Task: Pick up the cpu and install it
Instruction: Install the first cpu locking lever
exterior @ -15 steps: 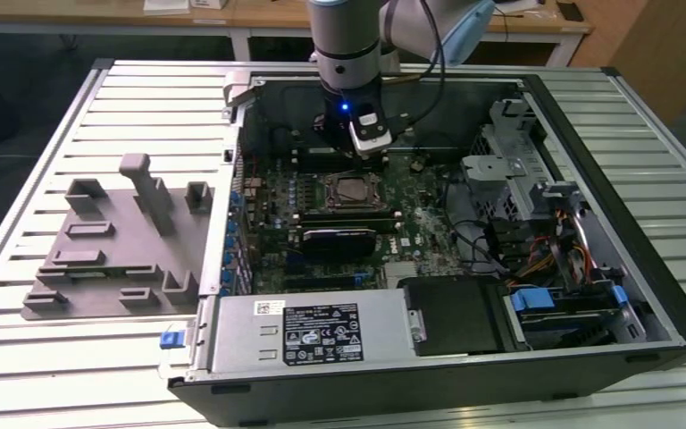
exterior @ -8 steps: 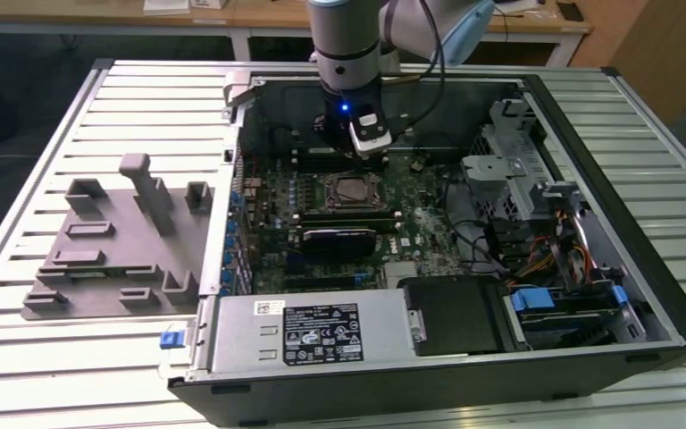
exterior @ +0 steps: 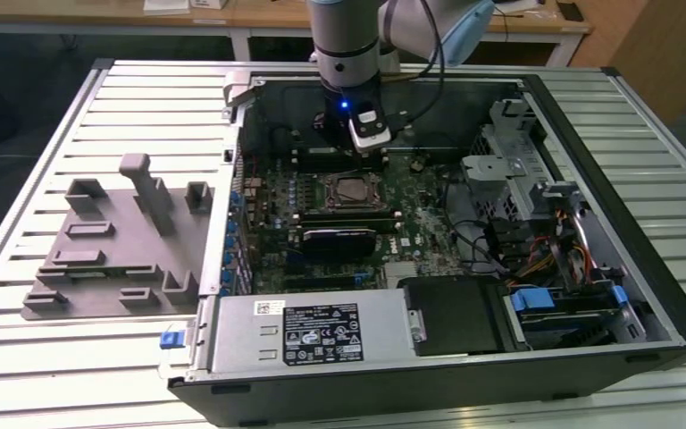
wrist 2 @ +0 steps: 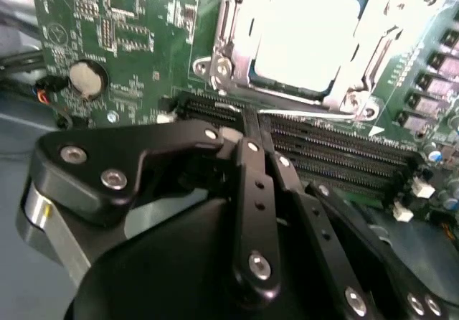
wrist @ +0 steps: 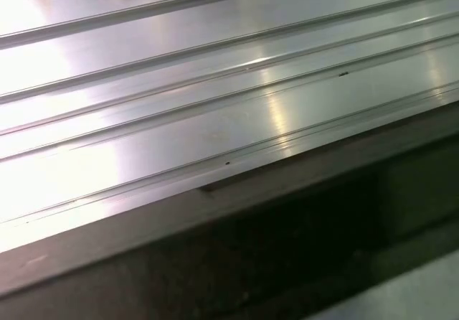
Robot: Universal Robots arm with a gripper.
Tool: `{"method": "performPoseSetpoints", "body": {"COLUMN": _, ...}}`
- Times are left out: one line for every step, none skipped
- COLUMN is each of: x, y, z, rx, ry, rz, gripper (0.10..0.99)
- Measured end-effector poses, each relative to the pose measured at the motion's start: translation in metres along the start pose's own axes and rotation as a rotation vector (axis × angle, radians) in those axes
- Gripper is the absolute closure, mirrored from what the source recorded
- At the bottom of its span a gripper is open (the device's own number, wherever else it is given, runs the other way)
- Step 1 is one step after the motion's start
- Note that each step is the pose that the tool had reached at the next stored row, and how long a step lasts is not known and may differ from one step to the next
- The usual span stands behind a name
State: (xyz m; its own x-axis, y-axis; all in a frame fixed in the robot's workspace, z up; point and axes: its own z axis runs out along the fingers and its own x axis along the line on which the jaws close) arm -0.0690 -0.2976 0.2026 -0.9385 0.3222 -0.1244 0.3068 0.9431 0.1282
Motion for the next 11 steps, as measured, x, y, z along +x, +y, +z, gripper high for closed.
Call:
{"method": "performPoseSetpoints", "body": {"x": 0.0, "y": 0.0, "z": 0.0002, "rx": 0.0, "ry": -0.0002, "rz": 0.0, "gripper": 0.976}}
{"method": "performPoseSetpoints", "body": {"x": 0.0, "y": -0.0001, "z": 0.0004, "rx": 0.0, "ry": -0.0004, "rz": 0.0, "gripper": 0.976}}
{"method": "performPoseSetpoints", "body": {"x": 0.0, "y": -0.0002, "z": 0.0005, "rx": 0.0, "ry": -0.0006, "rz": 0.0, "gripper": 0.976}}
{"method": "performPoseSetpoints", "body": {"x": 0.0, "y": -0.0005, "z": 0.0007, "rx": 0.0, "ry": -0.0008, "rz": 0.0, "gripper": 0.976}}
{"method": "performPoseSetpoints", "body": {"x": -0.0001, "y": -0.0008, "z": 0.0009, "rx": 0.0, "ry": -0.001, "rz": 0.0, "gripper": 0.976}}
{"method": "performPoseSetpoints", "body": {"x": -0.0002, "y": -0.0011, "z": 0.0011, "rx": 0.0, "ry": -0.0012, "rz": 0.0, "gripper": 0.976}}
{"method": "performPoseSetpoints", "body": {"x": -0.0003, "y": -0.0015, "z": 0.0012, "rx": 0.0, "ry": -0.0013, "rz": 0.0, "gripper": 0.976}}
{"method": "performPoseSetpoints", "body": {"x": -0.0004, "y": -0.0019, "z": 0.0012, "rx": 0.0, "ry": -0.0014, "rz": 0.0, "gripper": 0.976}}
{"method": "performPoseSetpoints", "body": {"x": -0.0006, "y": -0.0024, "z": 0.0013, "rx": -0.001, "ry": -0.0015, "rz": 0.0, "gripper": 0.976}}
{"method": "performPoseSetpoints", "body": {"x": -0.0007, "y": -0.0028, "z": 0.0013, "rx": -0.001, "ry": -0.0017, "rz": 0.0, "gripper": 0.976}}
{"method": "performPoseSetpoints", "body": {"x": -0.0008, "y": -0.0032, "z": 0.0014, "rx": -0.001, "ry": -0.002, "rz": 0.0, "gripper": 0.976}}
